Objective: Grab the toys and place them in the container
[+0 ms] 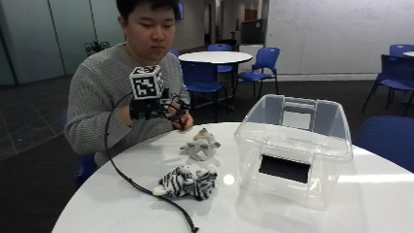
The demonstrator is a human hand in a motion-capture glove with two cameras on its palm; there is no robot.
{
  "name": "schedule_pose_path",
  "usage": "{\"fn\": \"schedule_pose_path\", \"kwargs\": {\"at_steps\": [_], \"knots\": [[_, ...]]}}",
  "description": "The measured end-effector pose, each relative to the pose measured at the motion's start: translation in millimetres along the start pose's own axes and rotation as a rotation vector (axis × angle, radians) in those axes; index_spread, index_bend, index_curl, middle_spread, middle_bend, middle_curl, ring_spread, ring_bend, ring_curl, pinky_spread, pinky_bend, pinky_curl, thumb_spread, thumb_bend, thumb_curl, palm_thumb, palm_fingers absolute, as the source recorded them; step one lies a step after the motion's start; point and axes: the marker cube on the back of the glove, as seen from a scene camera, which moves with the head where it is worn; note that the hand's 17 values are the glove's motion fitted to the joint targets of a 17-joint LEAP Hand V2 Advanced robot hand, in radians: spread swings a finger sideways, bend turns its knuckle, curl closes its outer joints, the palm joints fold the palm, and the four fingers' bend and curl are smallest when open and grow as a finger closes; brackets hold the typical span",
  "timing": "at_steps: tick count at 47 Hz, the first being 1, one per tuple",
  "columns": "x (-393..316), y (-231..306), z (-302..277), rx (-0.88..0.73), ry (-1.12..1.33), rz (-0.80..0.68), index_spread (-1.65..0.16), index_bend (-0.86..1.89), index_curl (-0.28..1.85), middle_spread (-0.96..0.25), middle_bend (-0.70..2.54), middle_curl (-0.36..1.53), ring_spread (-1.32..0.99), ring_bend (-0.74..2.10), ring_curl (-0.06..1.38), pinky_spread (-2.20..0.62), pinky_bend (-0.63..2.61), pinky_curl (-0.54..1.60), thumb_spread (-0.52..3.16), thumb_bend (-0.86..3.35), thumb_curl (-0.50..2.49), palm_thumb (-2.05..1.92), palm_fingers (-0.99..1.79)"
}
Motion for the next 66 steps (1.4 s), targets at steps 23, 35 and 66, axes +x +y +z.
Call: {"fn": "schedule_pose_path", "kwargs": {"at_steps": [23, 35, 66], "knots": [[6.4, -15.2, 3.0, -0.018, -0.005, 0.009, -0.36, 0.20, 0.22, -0.18, 0.17, 0.13, -0.13, 0.27, 0.12, 0.02, 0.64, 0.25, 1.23, -0.02, 0.10, -0.03, 0.12], [26.9, -94.1, -3.2, -0.010, 0.037, 0.034, -0.37, 0.15, 0.25, -0.17, 0.17, 0.18, -0.14, 0.34, 0.16, 0.02, 0.73, 0.29, 1.30, -0.02, 0.13, -0.03, 0.04], [25.9, -123.0, 129.3, -0.260, 0.012, 0.066, -0.37, 0.15, 0.24, -0.16, 0.17, 0.24, -0.15, 0.49, 0.24, 0.01, 1.03, 0.38, 1.31, 0.01, 0.24, 0.09, 0.04]]}}
